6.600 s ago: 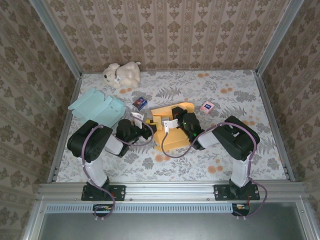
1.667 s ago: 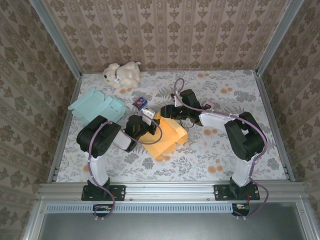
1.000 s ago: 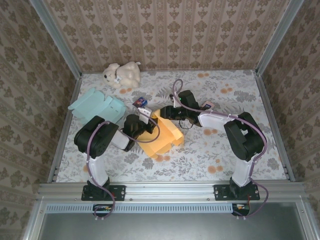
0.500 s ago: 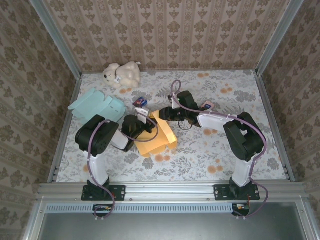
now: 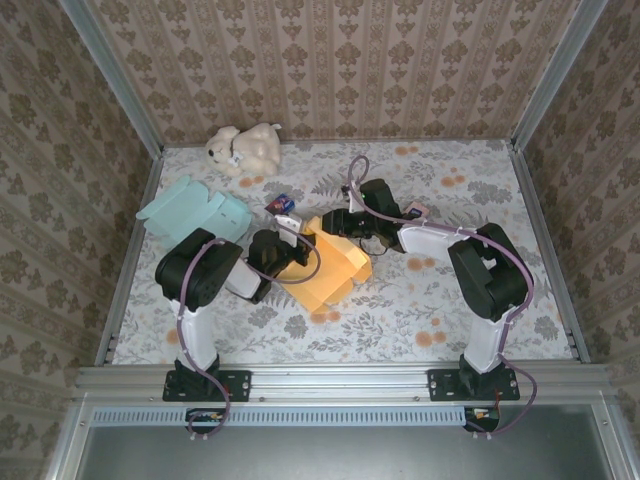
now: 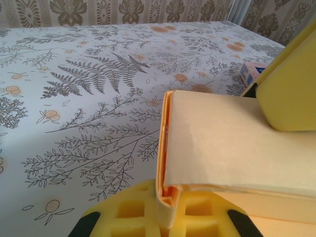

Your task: Fold the paper box

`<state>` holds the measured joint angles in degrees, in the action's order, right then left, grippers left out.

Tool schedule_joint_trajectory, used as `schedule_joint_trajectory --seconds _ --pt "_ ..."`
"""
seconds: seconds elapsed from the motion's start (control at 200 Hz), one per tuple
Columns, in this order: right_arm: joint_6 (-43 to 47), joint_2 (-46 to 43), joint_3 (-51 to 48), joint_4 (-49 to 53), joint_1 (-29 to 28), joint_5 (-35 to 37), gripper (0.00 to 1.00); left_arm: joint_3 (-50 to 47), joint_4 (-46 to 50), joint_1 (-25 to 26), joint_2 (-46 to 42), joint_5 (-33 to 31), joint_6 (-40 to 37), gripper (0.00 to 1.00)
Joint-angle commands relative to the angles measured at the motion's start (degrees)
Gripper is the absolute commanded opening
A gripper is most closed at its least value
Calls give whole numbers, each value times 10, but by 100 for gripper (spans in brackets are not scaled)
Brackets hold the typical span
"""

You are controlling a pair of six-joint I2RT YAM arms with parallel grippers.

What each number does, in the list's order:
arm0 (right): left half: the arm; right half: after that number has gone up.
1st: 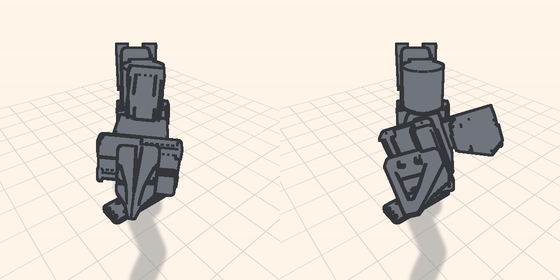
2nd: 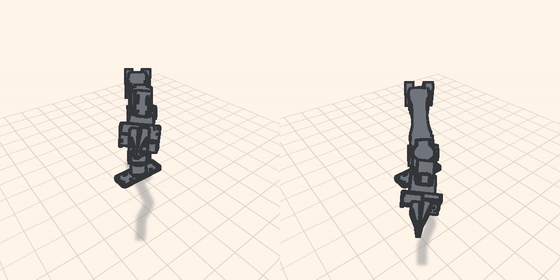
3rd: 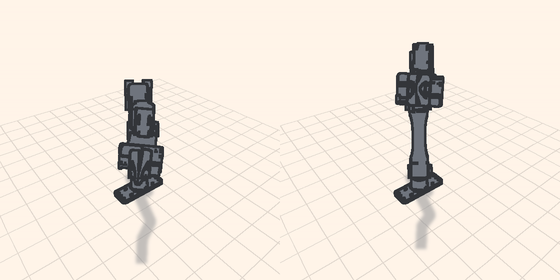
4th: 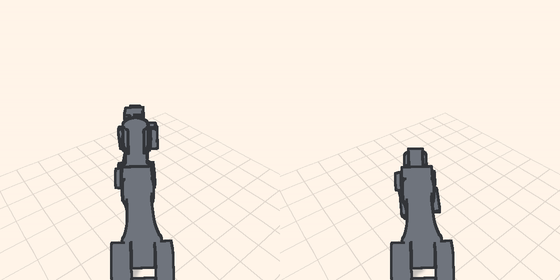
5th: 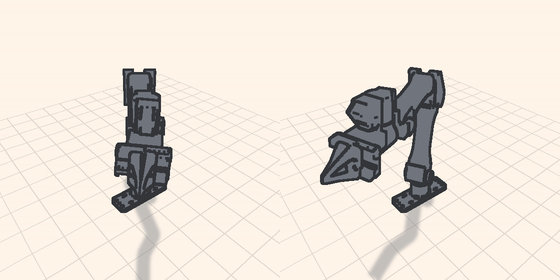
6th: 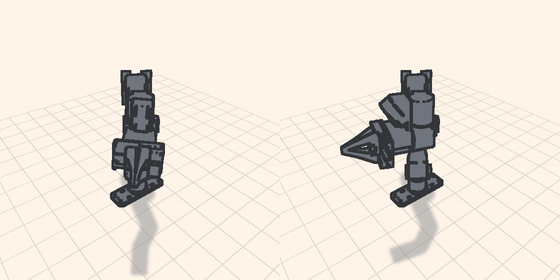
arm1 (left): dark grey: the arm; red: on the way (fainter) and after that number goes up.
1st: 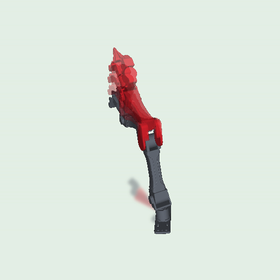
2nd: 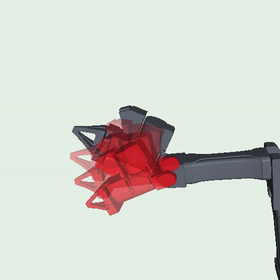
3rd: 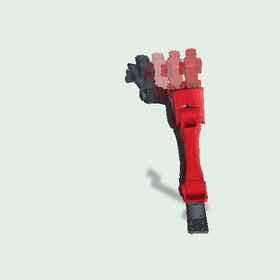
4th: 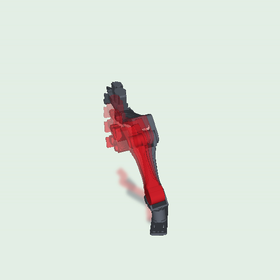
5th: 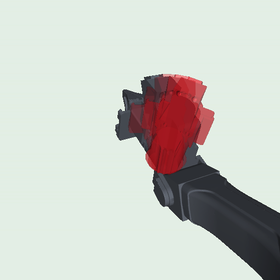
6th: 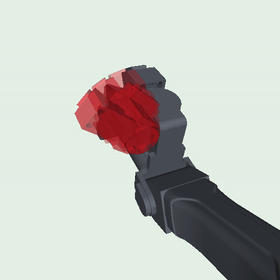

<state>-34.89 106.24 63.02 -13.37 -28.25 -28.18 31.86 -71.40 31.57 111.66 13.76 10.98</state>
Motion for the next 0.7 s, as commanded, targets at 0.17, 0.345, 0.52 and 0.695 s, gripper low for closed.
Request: schedule_joint_trajectory --seconds 0.17,0.345,0.52,0.695 --pt "36 -104 -7 118 -2 80 41 -12 -22 -3 -3 -66 24 0" --pt "75 -180 -7 186 -3 179 43 -41 -9 -2 -34 -108 25 0" --pt "77 -231 -10 250 -14 256 43 -63 64 5 -92 -204 36 0" --pt "68 -232 -15 245 -53 277 43 -52 171 37 -147 -332 41 0"
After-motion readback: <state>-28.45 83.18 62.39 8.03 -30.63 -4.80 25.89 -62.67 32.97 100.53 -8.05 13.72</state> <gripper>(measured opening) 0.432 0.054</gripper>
